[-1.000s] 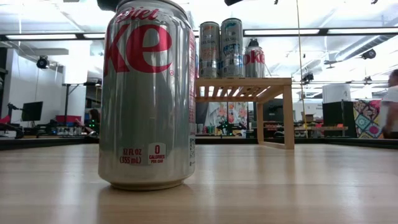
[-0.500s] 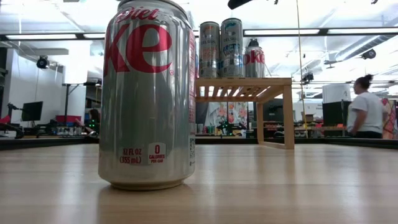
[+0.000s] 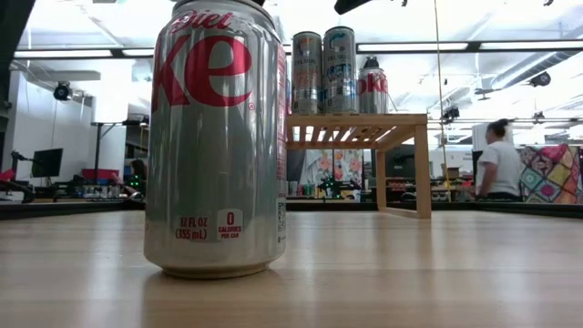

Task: Place canned beverage on shelf
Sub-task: Put the red soda can aligned with other red soda can on the shelf

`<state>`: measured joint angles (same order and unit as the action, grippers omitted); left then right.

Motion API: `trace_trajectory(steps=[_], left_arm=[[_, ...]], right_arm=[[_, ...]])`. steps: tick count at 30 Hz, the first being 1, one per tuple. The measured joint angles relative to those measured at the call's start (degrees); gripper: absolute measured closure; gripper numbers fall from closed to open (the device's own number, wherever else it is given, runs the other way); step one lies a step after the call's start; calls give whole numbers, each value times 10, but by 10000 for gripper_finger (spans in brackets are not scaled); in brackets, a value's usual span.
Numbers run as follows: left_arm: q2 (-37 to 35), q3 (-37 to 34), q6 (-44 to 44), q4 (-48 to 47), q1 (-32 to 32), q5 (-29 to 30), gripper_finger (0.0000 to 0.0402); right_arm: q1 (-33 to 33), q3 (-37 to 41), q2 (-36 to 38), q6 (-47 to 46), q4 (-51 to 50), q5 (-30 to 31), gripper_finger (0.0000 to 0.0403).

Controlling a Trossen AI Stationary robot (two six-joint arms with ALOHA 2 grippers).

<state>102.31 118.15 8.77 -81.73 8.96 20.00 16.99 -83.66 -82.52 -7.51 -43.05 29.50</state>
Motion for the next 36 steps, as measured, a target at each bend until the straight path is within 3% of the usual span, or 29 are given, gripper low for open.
trace_trajectory(steps=[36], left_arm=[[32, -12, -52, 27, 30, 2, 92]], right_arm=[[0, 0, 0, -25, -17, 0, 394]])
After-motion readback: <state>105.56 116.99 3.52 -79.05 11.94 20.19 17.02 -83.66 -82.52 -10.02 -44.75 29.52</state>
